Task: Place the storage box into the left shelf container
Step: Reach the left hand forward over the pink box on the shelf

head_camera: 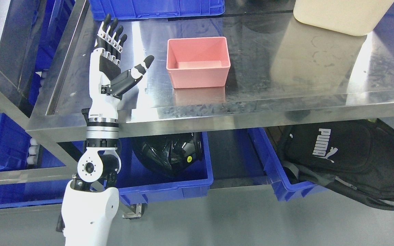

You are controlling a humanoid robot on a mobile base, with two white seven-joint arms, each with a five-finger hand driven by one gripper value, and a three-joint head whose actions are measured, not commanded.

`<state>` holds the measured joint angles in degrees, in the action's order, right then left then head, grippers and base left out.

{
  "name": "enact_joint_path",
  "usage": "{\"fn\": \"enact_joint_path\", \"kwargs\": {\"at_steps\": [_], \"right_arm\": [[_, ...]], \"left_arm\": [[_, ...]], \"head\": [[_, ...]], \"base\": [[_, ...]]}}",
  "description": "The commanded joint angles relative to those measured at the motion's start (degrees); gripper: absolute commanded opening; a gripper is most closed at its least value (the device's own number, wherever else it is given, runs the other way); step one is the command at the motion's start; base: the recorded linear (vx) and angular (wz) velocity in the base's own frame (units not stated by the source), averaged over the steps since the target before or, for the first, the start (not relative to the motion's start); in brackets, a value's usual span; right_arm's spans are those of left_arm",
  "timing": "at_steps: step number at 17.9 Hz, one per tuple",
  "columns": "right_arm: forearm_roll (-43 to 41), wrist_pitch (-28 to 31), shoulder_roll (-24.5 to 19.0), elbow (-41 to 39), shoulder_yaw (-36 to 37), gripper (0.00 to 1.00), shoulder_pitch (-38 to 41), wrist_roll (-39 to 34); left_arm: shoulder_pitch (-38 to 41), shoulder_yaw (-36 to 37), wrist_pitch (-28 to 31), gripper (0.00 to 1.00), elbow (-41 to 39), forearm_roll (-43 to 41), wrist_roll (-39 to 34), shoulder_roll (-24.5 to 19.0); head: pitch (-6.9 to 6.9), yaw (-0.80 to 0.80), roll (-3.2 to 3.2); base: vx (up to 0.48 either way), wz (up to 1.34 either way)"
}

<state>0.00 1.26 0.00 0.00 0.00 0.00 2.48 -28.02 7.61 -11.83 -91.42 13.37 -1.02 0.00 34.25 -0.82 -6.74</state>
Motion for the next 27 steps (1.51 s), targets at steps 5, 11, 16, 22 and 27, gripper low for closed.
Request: {"fn": "enact_joint_path", "kwargs": {"at_steps": [5, 11, 16, 22, 27], "right_arm": [[0.1, 0.0, 1.0, -1.0, 0.3, 1.0, 0.5, 0.0], [0.1, 0.0, 1.0, -1.0, 0.3, 1.0, 0.5, 0.0], [0.1, 0.0, 1.0, -1.0, 0.3, 1.0, 0.5, 0.0], [0.1, 0.0, 1.0, -1.0, 0.3, 1.0, 0.5, 0.0], [0.1, 0.0, 1.0, -1.0, 0.3, 1.0, 0.5, 0.0]], "left_arm": [[-6.4, -9.0, -1.7, 1.0, -0.1, 0.0, 9.4, -4.2], [-20.6, -11.6, 12.2, 1.0, 3.4, -7.2, 40.6, -11.6], [-31.5, 0.1, 12.6, 0.99, 11.9, -17.4, 55.9, -15.8], [-43.4, 17.6, 17.3, 0.96, 18.5, -20.4, 60.7, -15.3], [-49.3, 23.6, 17.8, 0.95, 27.9, -24.1, 63.5, -11.1]], "head": [[0.0, 0.0, 0.0], [0.0, 0.0, 0.0], [0.0, 0.0, 0.0], [0.0, 0.0, 0.0], [0.0, 0.0, 0.0]], "base": [[0.0, 0.0], [0.0, 0.0], [0.0, 0.0], [0.0, 0.0], [0.0, 0.0]]}}
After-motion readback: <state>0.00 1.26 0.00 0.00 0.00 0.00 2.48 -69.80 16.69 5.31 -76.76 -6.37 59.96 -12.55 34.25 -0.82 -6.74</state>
